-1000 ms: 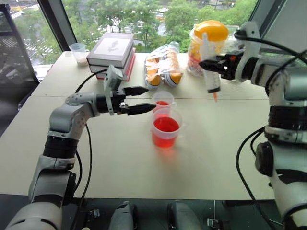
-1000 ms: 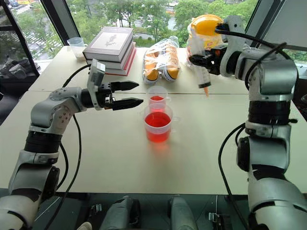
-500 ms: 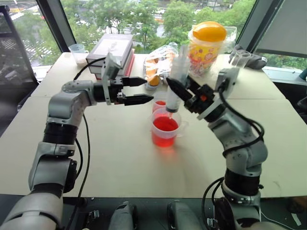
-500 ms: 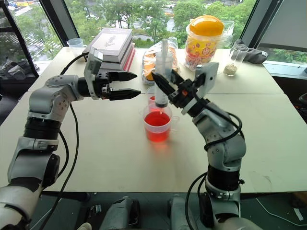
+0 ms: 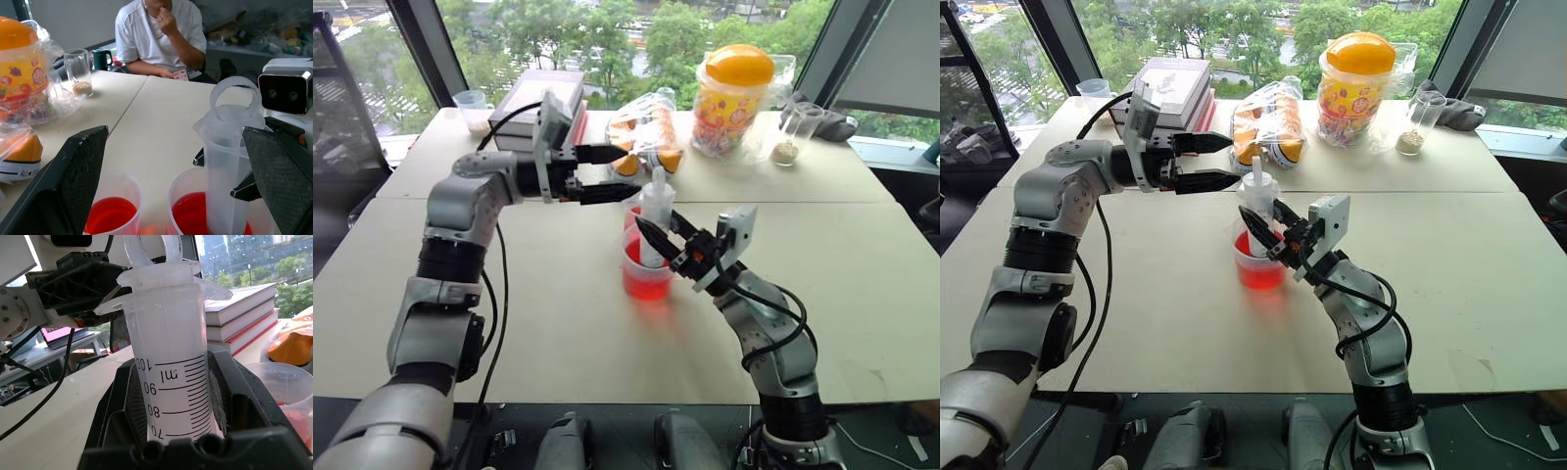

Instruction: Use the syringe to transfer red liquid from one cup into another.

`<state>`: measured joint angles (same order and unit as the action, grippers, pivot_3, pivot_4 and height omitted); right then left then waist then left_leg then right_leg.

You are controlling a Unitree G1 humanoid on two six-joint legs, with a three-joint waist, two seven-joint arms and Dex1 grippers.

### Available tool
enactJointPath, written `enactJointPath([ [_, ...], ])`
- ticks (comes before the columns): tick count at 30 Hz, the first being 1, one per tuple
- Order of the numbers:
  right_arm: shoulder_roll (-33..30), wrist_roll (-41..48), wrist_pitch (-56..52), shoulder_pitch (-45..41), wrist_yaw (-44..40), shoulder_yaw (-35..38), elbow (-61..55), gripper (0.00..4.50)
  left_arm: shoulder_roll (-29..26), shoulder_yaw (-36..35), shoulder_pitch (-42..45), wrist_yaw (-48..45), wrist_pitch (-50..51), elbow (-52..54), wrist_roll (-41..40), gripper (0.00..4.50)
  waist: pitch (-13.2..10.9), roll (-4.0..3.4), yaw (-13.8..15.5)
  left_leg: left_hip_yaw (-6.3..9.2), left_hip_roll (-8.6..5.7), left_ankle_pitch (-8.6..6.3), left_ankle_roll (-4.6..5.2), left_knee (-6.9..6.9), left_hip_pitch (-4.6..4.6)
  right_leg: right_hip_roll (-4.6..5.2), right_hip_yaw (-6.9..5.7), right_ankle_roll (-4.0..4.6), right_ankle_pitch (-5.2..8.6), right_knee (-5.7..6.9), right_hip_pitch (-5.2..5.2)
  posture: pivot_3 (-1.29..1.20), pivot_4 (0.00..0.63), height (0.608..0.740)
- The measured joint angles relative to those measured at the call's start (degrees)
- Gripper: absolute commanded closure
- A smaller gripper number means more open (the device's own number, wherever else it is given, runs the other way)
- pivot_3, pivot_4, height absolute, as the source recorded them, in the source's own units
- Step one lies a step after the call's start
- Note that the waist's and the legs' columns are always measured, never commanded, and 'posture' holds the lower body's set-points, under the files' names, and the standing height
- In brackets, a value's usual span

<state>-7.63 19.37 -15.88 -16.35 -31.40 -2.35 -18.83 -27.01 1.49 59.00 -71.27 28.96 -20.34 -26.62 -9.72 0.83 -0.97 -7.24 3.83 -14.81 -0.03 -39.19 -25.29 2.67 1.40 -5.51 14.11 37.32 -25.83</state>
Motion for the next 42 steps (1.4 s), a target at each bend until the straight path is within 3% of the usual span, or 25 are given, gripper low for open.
enactJointPath([
  [15,-2.29,-0.39,0.78,0.46,0.26,-2.02,0.15,3.16,6.3,0.1,4.33,-1.32,-4.75,-9.49,2.68,0.0,0.0,0.0,0.11,0.02,-0.01,0.0,0.0,-0.02,0.0,-0.01,-0.01,0.0,0.0,-0.02,0.04,0.0,0.15,0.74],
  [18,-2.51,-0.5,0.89,0.53,0.42,-1.98,0.15,3.16,7.11,0.09,4.6,-2.46,-4.75,-10.3,2.66,0.89,0.0,0.0,0.04,0.03,-0.01,0.0,0.0,-0.01,0.0,-0.01,0.0,0.0,0.0,-0.02,0.04,0.0,0.15,0.74],
  [23,-2.61,-0.56,0.9,0.53,0.89,-1.68,0.61,3.16,7.87,0.84,4.59,-4.78,-4.7,-10.29,2.61,3.55,0.0,0.0,0.14,0.03,-0.01,0.0,0.0,-0.02,0.0,-0.01,0.0,0.0,0.0,-0.02,0.05,0.0,0.15,0.74],
  [25,-2.62,-0.55,0.9,0.5,1.3,-1.44,0.81,3.16,7.98,1.25,4.59,-5.39,-4.64,-10.25,2.57,4.41,0.0,0.0,0.14,0.03,-0.01,0.0,0.0,-0.02,0.0,-0.01,0.0,0.0,0.0,-0.02,0.05,0.0,0.15,0.74],
  [42,-2.61,1.23,1.32,-1.68,1.31,-0.38,3.64,3.16,7.97,1.43,8.88,-5.18,-7.31,-17.1,2.84,4.47,0.0,0.01,0.09,0.06,-0.01,0.0,0.0,-0.02,0.01,-0.02,-0.01,0.0,0.0,-0.02,0.06,0.0,0.15,0.74],
])
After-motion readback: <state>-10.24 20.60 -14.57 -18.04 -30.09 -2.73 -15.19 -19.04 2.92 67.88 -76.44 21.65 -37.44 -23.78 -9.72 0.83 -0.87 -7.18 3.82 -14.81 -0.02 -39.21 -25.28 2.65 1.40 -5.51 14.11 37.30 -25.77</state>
